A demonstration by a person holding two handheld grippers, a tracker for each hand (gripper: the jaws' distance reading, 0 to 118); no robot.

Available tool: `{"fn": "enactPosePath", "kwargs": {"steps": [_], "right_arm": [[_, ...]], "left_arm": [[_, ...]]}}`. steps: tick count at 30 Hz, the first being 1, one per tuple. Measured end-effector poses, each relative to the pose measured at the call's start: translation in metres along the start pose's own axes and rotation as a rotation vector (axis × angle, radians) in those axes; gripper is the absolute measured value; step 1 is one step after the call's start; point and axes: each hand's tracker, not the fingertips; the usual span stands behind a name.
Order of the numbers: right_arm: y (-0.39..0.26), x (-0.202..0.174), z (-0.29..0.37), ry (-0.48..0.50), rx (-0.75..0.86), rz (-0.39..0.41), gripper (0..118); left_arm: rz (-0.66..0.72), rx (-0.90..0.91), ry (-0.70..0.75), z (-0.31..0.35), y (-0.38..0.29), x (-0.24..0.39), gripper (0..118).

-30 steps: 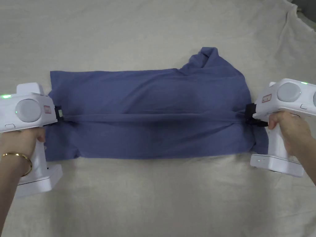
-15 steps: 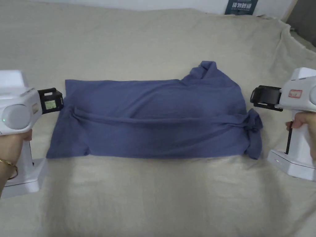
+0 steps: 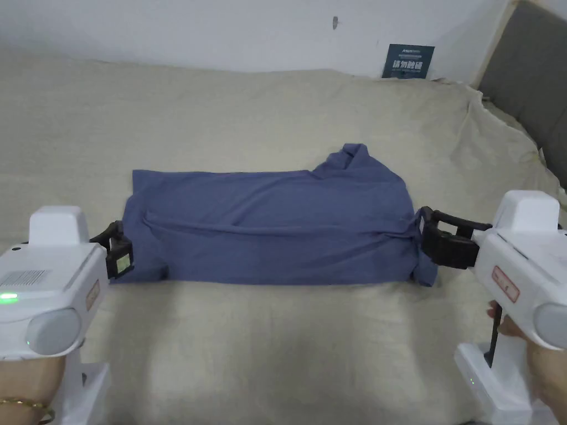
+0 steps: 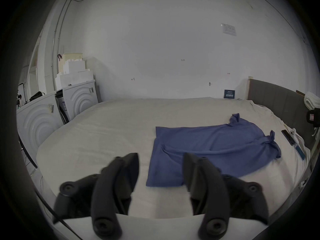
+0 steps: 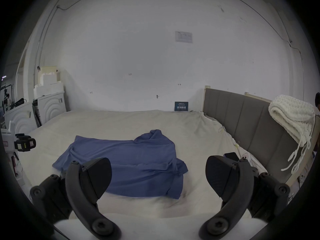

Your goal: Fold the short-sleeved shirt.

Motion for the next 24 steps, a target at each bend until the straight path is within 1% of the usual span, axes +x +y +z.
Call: {"fn": "enactPosePath", "kwargs": {"steps": [1, 2, 3, 4, 5, 6, 8, 9, 11, 13, 18, 24], "right_arm": [[-0.004, -0.002, 0.005, 0.012, 0.007, -0.007, 92], [-0.007, -0.004, 0.008, 0.023, 0.003, -0.014, 81], [-0.01, -0.006, 0.012, 0.031, 0.004, -0.022, 73], [-0.014, -0.002, 0.011, 0.031, 0.007, -0.028, 68], [-0.017, -0.002, 0.012, 0.029, 0.009, -0.033, 68], [-0.018, -0.003, 0.014, 0.025, 0.011, -0.043, 44], [-0.022, 0.0, 0.012, 0.019, 0.021, -0.067, 8], [-0.023, 0.001, 0.013, 0.011, 0.029, -0.073, 0], [-0.022, 0.003, 0.011, 0.018, 0.024, -0.086, 0], [-0.022, -0.002, 0.012, 0.012, 0.024, -0.08, 0], [-0.023, -0.003, 0.01, 0.014, 0.029, -0.086, 0], [-0.022, -0.007, 0.001, 0.015, 0.01, -0.074, 0]], "left_arm": [[-0.003, 0.001, -0.006, 0.004, -0.003, 0.002, 16], [-0.005, -0.001, -0.015, 0.007, -0.005, 0.003, 5], [-0.003, 0.009, -0.028, 0.011, -0.008, 0.002, 0], [0.002, 0.02, -0.032, 0.013, -0.01, 0.002, 0], [0.003, 0.027, -0.04, 0.017, -0.011, 0.004, 0], [0.005, 0.028, -0.048, 0.017, -0.012, 0.004, 0], [0.004, 0.037, -0.055, 0.018, -0.014, 0.003, 0], [0.003, 0.046, -0.055, 0.024, -0.013, 0.009, 0], [0.022, 0.055, -0.06, 0.025, -0.012, 0.008, 0], [0.036, 0.06, -0.065, 0.026, -0.012, 0.01, 0], [0.033, 0.067, -0.067, 0.026, -0.01, 0.014, 0], [0.023, 0.062, -0.075, 0.017, -0.005, 0.015, 0]]}}
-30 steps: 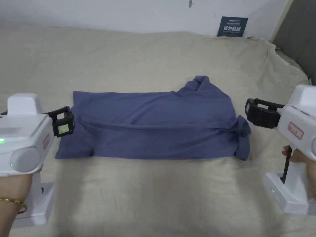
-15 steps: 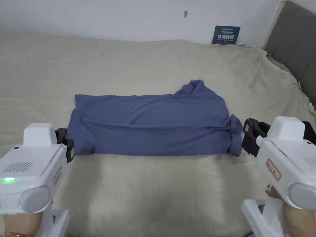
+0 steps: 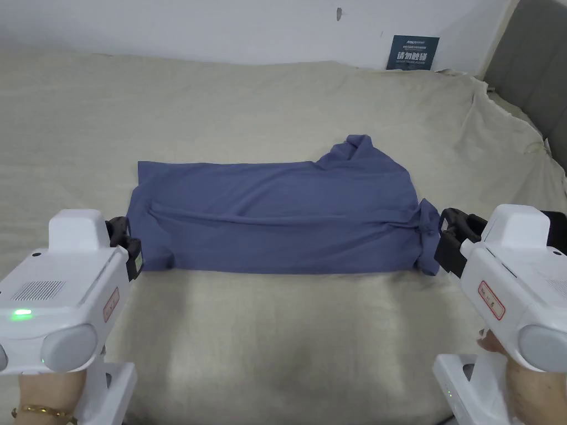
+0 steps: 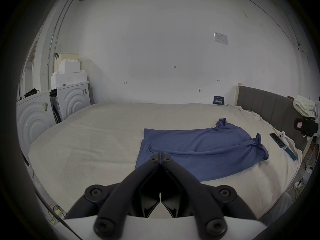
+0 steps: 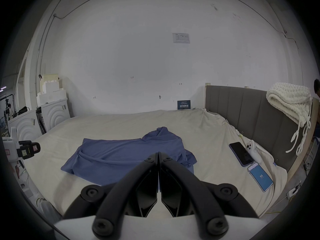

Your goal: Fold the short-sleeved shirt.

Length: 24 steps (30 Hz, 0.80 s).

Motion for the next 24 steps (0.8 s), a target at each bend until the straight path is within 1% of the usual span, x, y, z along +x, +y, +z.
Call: {"fn": "enactPosePath", "kwargs": {"steps": [2, 4, 5, 6, 7, 8, 9, 10, 11, 12, 13, 15, 21, 22, 23, 24], "right_arm": [[0.0, -0.001, -0.005, 0.003, -0.01, 0.006, 0], [0.002, -0.004, -0.008, 0.013, -0.023, 0.014, 0], [0.002, -0.006, -0.01, 0.015, -0.026, 0.018, 0], [0.002, -0.007, -0.012, 0.017, -0.027, 0.026, 0], [0.003, -0.008, -0.015, 0.018, -0.031, 0.034, 0], [0.004, -0.012, -0.015, 0.018, -0.032, 0.036, 0], [0.004, -0.013, -0.018, 0.022, -0.037, 0.038, 0], [0.005, -0.014, -0.02, 0.023, -0.04, 0.037, 0], [0.005, -0.015, -0.023, 0.023, -0.043, 0.037, 0], [0.005, -0.014, -0.026, 0.022, -0.046, 0.037, 0], [0.005, -0.013, -0.029, 0.022, -0.049, 0.034, 0], [0.005, -0.014, -0.034, 0.027, -0.059, 0.034, 0], [0.002, -0.016, -0.044, 0.015, -0.091, 0.048, 0], [0.001, -0.016, -0.046, 0.011, -0.096, 0.05, 0], [0.001, -0.016, -0.047, 0.01, -0.102, 0.05, 0], [0.0, -0.015, -0.048, 0.009, -0.11, 0.049, 0]], "left_arm": [[0.014, -0.022, -0.002, -0.007, 0.005, 0.001, 0], [0.065, -0.084, -0.03, -0.022, 0.012, -0.005, 1], [0.081, -0.119, -0.043, -0.031, 0.015, -0.007, 6], [0.101, -0.161, -0.058, -0.042, 0.019, -0.011, 18], [0.105, -0.19, -0.044, -0.053, 0.022, -0.014, 34], [0.108, -0.212, -0.038, -0.062, 0.024, -0.016, 57], [0.12, -0.25, -0.03, -0.074, 0.027, -0.019, 72], [0.125, -0.289, -0.023, -0.085, 0.029, -0.021, 79], [0.138, -0.335, -0.023, -0.097, 0.029, -0.025, 79], [0.148, -0.389, -0.02, -0.11, 0.029, -0.028, 106], [0.154, -0.422, -0.013, -0.12, 0.028, -0.03, 117], [0.15, -0.495, 0.005, -0.139, 0.024, -0.034, 118], [0.047, -0.748, 0.096, -0.186, -0.008, -0.041, 117], [0.054, -0.77, 0.099, -0.191, -0.013, -0.043, 113], [0.068, -0.767, 0.099, -0.194, -0.016, -0.045, 105], [0.081, -0.777, 0.108, -0.197, -0.02, -0.048, 88]]}}
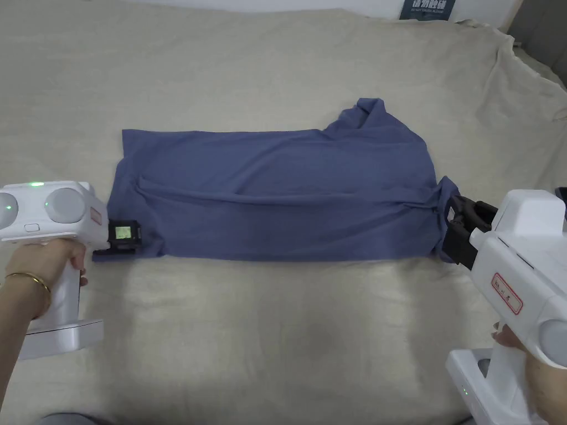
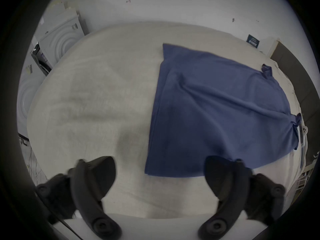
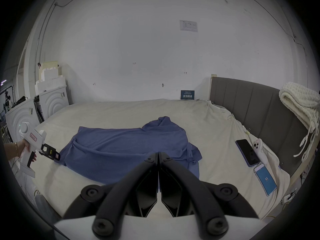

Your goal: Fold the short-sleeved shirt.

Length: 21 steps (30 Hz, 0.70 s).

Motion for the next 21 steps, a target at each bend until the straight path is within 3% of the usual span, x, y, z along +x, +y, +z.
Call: {"fn": "enactPosePath", "kwargs": {"steps": [3, 5, 10, 14, 19, 20, 21], "right_arm": [[-0.003, 0.0, -0.002, -0.006, -0.016, -0.006, 0], [-0.008, 0.005, -0.006, -0.008, -0.027, -0.011, 0], [-0.006, 0.011, -0.012, -0.001, -0.059, -0.026, 0], [0.012, 0.024, -0.021, -0.008, -0.107, -0.04, 0], [0.041, 0.053, -0.068, -0.045, -0.305, -0.067, 0], [0.044, 0.058, -0.079, -0.039, -0.352, -0.072, 3], [0.046, 0.064, -0.093, -0.035, -0.417, -0.067, 23]], "left_arm": [[0.052, 0.007, 0.004, -0.005, -0.004, -0.004, 26], [0.058, 0.017, -0.041, -0.004, -0.007, -0.004, 2], [0.038, 0.033, -0.062, 0.006, -0.009, -0.002, 0], [0.047, 0.188, -0.092, 0.039, -0.011, -0.008, 0], [0.096, 0.311, -0.133, 0.07, -0.014, -0.009, 0], [0.098, 0.318, -0.134, 0.073, -0.015, -0.008, 0], [0.098, 0.321, -0.135, 0.073, -0.014, -0.008, 0]]}}
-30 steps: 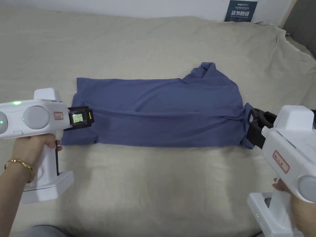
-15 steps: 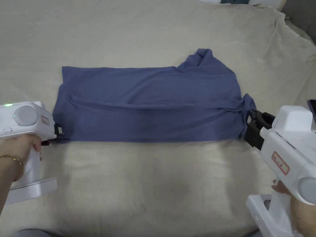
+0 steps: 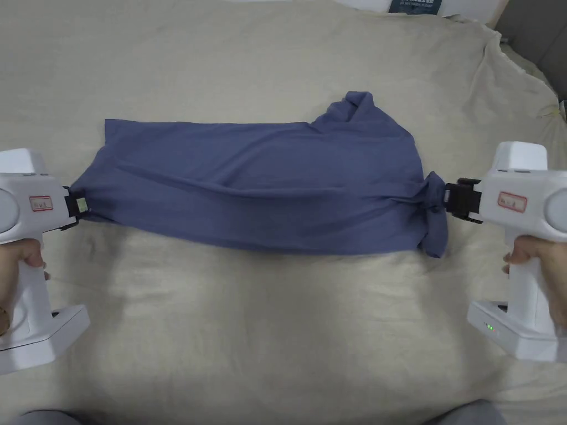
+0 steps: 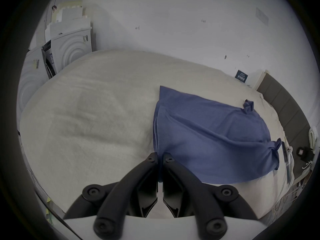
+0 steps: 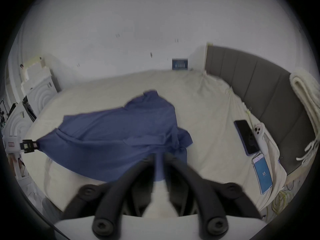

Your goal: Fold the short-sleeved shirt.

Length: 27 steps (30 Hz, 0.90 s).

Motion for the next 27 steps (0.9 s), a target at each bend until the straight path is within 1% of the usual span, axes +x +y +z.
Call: {"fn": "enactPosePath", "kwargs": {"steps": [2, 3, 4, 6, 9, 11, 12, 13, 14, 15, 17, 18, 21, 24, 27], "right_arm": [[0.005, 0.008, -0.024, -0.004, -0.094, -0.06, 82], [0.006, 0.012, -0.037, -0.014, -0.176, -0.083, 107], [0.005, 0.015, -0.049, -0.012, -0.216, -0.11, 113], [0.0, 0.016, -0.066, -0.033, -0.264, -0.115, 113], [-0.009, 0.015, -0.089, -0.13, -0.288, -0.103, 112], [-0.015, 0.016, -0.1, -0.15, -0.299, -0.112, 107], [-0.017, 0.016, -0.104, -0.152, -0.305, -0.114, 97], [-0.019, 0.016, -0.108, -0.15, -0.306, -0.112, 85], [-0.021, 0.016, -0.11, -0.149, -0.302, -0.116, 68], [-0.023, 0.019, -0.113, -0.151, -0.301, -0.119, 49], [-0.028, 0.02, -0.119, -0.112, -0.318, -0.151, 26], [-0.031, 0.019, -0.122, -0.077, -0.332, -0.168, 14], [-0.034, 0.018, -0.122, -0.086, -0.327, -0.163, 8], [-0.022, 0.028, -0.108, -0.039, -0.345, -0.162, 7], [-0.008, 0.033, -0.075, 0.008, -0.294, -0.134, 7]], "left_arm": [[0.001, 0.007, 0.001, 0.0, -0.001, 0.001, 0], [-0.001, 0.004, 0.005, -0.001, -0.002, 0.001, 0], [-0.002, 0.002, 0.009, -0.003, -0.002, 0.0, 0], [-0.001, -0.009, 0.017, -0.006, -0.005, -0.001, 0], [0.01, -0.028, 0.027, -0.013, -0.008, -0.005, 0], [0.01, -0.041, 0.036, -0.017, -0.01, -0.007, 0], [0.009, -0.048, 0.04, -0.019, -0.011, -0.007, 0], [0.008, -0.053, 0.043, -0.021, -0.012, -0.008, 0], [0.008, -0.059, 0.047, -0.024, -0.012, -0.008, 0], [0.008, -0.065, 0.049, -0.026, -0.013, -0.01, 0], [0.01, -0.074, 0.053, -0.029, -0.014, -0.009, 0], [0.01, -0.079, 0.056, -0.031, -0.015, -0.01, 0], [0.024, -0.105, 0.059, -0.036, -0.017, -0.013, 0], [0.062, -0.117, 0.049, -0.034, -0.012, -0.019, 0], [0.104, -0.098, 0.013, -0.02, -0.002, -0.024, 0]]}}
